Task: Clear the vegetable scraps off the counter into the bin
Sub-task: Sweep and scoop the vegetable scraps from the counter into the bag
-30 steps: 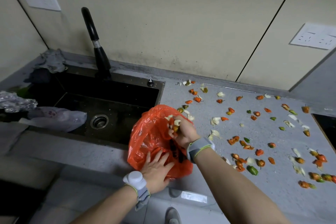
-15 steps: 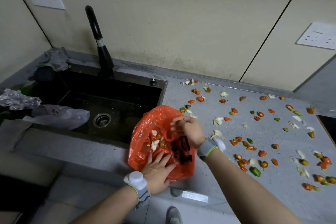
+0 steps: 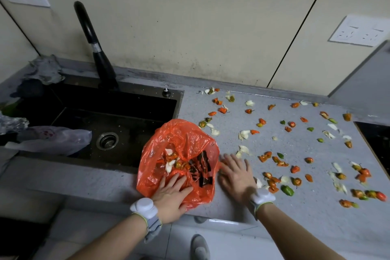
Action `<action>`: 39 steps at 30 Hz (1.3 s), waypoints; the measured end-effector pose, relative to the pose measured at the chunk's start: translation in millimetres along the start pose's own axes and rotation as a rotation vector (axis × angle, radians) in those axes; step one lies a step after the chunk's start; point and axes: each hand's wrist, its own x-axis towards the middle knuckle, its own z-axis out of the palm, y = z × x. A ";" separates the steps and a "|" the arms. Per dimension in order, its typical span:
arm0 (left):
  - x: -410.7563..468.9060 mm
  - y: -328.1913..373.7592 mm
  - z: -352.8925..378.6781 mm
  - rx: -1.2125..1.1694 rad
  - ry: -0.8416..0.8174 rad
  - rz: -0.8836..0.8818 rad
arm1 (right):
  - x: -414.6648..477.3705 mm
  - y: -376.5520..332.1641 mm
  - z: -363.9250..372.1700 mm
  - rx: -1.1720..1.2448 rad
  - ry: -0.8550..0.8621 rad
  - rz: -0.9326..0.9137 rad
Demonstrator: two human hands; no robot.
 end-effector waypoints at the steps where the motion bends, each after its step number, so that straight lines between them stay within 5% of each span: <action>1: 0.2 -0.1 0.3 -0.004 0.000 0.000 | -1.6 -2.8 2.9 -0.033 -0.007 -0.050; 6: 0.9 -1.2 3.9 -0.010 0.023 -0.002 | -5.7 -3.6 7.4 -0.201 -0.064 -0.213; 13: -4.6 -6.0 9.3 0.000 0.101 -0.018 | -9.5 39.7 3.8 -0.152 0.073 0.229; 19: -11.3 -14.1 15.2 0.010 0.172 -0.041 | 24.4 26.5 -15.6 -0.079 0.212 0.172; 29: -26.9 -14.2 15.6 -0.005 0.161 -0.114 | 124.5 -32.5 -37.0 0.006 -0.078 -0.034; 35: -20.0 -10.6 22.9 0.025 0.156 -0.121 | 176.9 -57.7 -33.2 -0.233 -0.233 -0.252; 39: -13.7 -14.5 26.3 0.047 0.116 -0.113 | 199.7 -47.0 -27.9 -0.333 -0.250 -0.201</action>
